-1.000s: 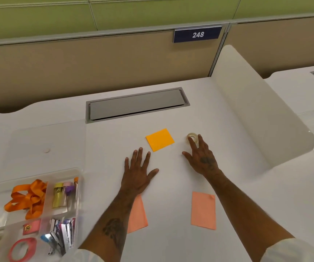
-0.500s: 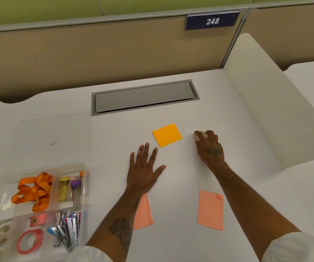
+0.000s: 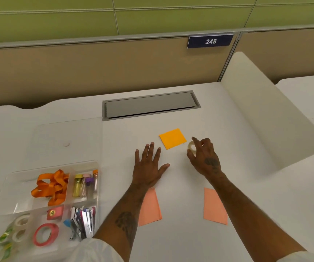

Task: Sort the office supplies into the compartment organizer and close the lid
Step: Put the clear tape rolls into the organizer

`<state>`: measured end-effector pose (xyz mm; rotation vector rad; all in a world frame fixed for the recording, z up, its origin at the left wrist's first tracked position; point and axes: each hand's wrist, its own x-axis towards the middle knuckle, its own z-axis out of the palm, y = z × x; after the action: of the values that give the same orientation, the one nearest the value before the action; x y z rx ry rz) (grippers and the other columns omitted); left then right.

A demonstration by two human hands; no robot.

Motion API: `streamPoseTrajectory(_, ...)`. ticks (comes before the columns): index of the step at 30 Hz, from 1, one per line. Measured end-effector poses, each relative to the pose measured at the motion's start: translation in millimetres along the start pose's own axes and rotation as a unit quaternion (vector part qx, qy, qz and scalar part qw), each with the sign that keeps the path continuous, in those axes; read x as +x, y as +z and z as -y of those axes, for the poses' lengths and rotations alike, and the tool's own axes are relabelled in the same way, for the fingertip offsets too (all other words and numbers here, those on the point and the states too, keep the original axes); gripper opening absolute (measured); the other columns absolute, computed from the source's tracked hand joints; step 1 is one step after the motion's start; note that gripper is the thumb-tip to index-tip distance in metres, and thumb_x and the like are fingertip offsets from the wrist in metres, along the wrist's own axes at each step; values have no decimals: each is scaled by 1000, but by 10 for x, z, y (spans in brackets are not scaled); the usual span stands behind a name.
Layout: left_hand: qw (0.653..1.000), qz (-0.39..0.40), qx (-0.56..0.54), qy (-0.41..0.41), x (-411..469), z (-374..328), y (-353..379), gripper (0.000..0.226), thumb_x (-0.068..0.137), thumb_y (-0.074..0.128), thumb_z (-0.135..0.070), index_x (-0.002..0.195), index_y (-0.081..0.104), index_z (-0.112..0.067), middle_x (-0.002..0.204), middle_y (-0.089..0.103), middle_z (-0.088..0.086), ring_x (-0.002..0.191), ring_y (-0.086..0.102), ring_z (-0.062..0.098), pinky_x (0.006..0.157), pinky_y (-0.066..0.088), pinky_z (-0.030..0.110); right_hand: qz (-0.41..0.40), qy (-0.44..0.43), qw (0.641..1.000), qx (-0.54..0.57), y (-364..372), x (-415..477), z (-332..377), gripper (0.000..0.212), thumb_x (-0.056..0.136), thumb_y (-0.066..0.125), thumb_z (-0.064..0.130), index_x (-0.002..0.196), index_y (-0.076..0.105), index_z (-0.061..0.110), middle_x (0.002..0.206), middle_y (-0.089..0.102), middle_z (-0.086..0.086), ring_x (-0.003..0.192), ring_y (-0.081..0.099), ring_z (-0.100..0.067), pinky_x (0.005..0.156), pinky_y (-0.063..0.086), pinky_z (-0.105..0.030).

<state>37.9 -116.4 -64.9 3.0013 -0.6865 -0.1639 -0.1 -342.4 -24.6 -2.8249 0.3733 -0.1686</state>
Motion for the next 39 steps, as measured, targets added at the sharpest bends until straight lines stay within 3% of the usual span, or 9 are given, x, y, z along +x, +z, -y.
streamPoseTrajectory(7, 999, -38, -14, 6, -546, 630, -425, 84, 87, 0, -74, 156, 5, -27, 164, -7, 3, 151, -9, 21, 117, -15, 50, -5, -55, 998, 42, 58, -267, 1003, 57, 89, 58, 40, 139, 46, 16, 123, 47, -15, 115, 47, -31, 76, 54, -41)
streamPoseTrajectory(13, 998, -53, 22, -18, -1331, 1586, -656, 83, 89, 3, -73, 155, 11, -25, 164, 1, 5, 152, -2, 23, 121, 0, 53, -24, -121, 990, 72, 224, -653, 2124, 53, 87, 61, 34, 135, 50, 12, 122, 49, -17, 111, 49, -33, 73, 53, -41)
streamPoseTrajectory(18, 995, -83, 17, -46, -2058, 2442, -755, 86, 89, 14, -75, 154, 24, -20, 163, 14, 9, 151, 11, 25, 119, 13, 54, 15, -155, 983, 92, 434, -1053, 2981, 55, 88, 61, 38, 136, 47, 14, 130, 43, -15, 115, 47, -30, 82, 52, -40)
streamPoseTrajectory(22, 998, -36, -9, -56, -2590, 3026, -715, 94, 82, 8, -81, 156, 1, -24, 164, -9, 3, 151, -11, 19, 121, -1, 51, 47, -182, 977, 102, 584, -1351, 3544, 54, 88, 60, 37, 137, 45, 18, 130, 42, -13, 116, 46, -27, 86, 52, -38)
streamPoseTrajectory(27, 998, -10, -24, -65, -3133, 3435, -603, 108, 75, 17, -90, 156, -1, -20, 163, -16, 1, 150, -14, 18, 121, -1, 48, 58, -226, 967, 101, 715, -1706, 4069, 51, 87, 59, 31, 135, 50, 18, 124, 48, -12, 108, 52, -29, 86, 47, -38)
streamPoseTrajectory(32, 996, 24, -45, -73, -3389, 3582, -448, 126, 62, 20, -100, 155, -7, -19, 162, -20, 0, 149, -20, 16, 122, -1, 49, 84, -294, 947, 99, 820, -1941, 4380, 53, 87, 60, 34, 135, 49, 15, 128, 46, -11, 114, 50, -24, 92, 49, -35)
streamPoseTrajectory(39, 995, 46, -48, -78, -3443, 3609, -374, 133, 59, 22, -100, 154, -11, -14, 161, -23, 2, 149, -19, 19, 122, 0, 50, 145, -342, 927, 43, 929, -2136, 4489, 57, 82, 61, 51, 131, 51, 24, 118, 55, -3, 102, 55, -20, 77, 53, -33)
